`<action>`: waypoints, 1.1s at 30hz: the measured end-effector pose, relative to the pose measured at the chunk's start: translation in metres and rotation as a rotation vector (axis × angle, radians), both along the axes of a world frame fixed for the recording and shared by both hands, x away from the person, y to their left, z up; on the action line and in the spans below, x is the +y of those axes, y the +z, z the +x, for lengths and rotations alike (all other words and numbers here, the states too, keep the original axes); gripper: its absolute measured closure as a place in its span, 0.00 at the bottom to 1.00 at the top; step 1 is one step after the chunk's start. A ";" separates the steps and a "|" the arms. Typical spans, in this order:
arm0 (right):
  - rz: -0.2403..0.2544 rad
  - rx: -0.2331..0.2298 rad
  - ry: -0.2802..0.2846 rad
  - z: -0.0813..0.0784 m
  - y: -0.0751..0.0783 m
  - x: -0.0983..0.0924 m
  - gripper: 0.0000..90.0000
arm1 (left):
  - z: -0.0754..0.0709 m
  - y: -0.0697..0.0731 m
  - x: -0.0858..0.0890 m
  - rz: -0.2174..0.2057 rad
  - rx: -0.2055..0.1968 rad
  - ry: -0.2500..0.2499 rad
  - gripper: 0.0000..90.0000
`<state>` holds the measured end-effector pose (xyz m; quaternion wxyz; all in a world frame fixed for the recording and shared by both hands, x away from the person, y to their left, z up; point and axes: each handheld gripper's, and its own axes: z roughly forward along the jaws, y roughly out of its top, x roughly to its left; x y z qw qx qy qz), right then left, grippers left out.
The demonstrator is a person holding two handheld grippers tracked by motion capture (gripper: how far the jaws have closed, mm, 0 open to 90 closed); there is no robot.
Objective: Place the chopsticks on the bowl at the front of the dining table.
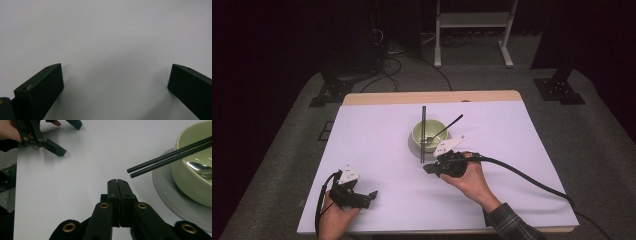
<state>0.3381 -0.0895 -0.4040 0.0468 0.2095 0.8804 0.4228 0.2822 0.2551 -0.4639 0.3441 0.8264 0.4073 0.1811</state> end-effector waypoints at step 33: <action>0.027 -0.071 -0.321 0.000 0.006 -0.133 0.26 | 0.000 0.000 0.000 0.001 -0.002 -0.001 0.00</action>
